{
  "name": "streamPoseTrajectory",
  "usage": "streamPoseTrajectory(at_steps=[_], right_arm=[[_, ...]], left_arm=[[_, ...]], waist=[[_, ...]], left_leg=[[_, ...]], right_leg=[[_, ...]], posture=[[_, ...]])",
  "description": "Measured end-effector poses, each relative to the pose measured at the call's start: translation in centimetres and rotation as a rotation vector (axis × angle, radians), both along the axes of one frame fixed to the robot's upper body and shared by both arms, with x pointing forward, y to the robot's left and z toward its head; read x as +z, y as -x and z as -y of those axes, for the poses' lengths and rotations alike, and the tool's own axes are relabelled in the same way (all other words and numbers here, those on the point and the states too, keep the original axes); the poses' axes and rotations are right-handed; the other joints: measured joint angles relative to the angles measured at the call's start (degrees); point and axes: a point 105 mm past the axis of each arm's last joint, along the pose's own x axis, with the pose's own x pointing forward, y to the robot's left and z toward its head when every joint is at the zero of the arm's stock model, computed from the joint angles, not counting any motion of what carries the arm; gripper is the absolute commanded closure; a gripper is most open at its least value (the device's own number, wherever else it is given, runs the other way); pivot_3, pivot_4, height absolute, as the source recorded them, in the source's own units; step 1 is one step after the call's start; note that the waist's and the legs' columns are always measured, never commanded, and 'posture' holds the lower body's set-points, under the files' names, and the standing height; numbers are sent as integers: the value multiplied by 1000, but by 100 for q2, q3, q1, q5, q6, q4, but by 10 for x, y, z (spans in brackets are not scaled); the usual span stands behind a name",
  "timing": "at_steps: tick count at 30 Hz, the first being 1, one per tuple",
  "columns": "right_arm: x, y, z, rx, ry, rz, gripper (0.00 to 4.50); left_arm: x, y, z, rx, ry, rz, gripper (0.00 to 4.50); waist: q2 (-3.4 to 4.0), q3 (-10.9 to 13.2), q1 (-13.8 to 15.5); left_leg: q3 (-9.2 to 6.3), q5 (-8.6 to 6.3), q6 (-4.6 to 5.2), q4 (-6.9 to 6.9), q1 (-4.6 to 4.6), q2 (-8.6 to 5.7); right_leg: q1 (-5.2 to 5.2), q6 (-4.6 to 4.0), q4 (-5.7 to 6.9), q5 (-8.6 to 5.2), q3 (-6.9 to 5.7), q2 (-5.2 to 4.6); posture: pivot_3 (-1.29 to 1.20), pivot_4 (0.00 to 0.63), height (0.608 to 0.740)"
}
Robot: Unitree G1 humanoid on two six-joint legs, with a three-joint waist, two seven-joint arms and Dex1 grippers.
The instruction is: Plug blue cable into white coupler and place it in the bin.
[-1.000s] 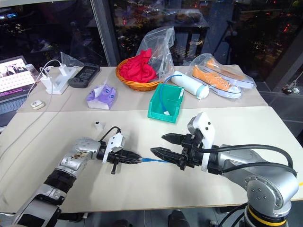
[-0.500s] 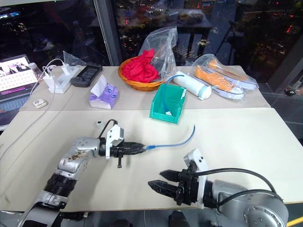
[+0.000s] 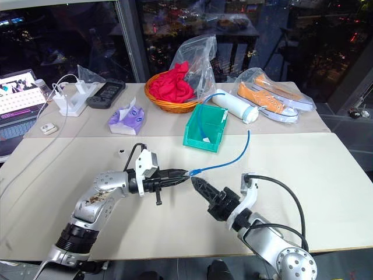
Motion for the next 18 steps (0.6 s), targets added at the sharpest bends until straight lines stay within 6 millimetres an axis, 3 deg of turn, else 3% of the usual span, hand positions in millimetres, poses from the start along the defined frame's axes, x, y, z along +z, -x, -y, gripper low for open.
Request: streamPoseTrajectory(at_steps=[18], right_arm=[[5, -17, -4, -47, -100, -35, 1119]], left_arm=[[1, 4, 5, -18, 2, -5, 4436]], waist=[[2, 1, -7]], left_leg=[[0, 0, 0, 0, 0, 0]], right_leg=[[0, 0, 0, 0, 2, 1]], posture=[[0, 150, 723]])
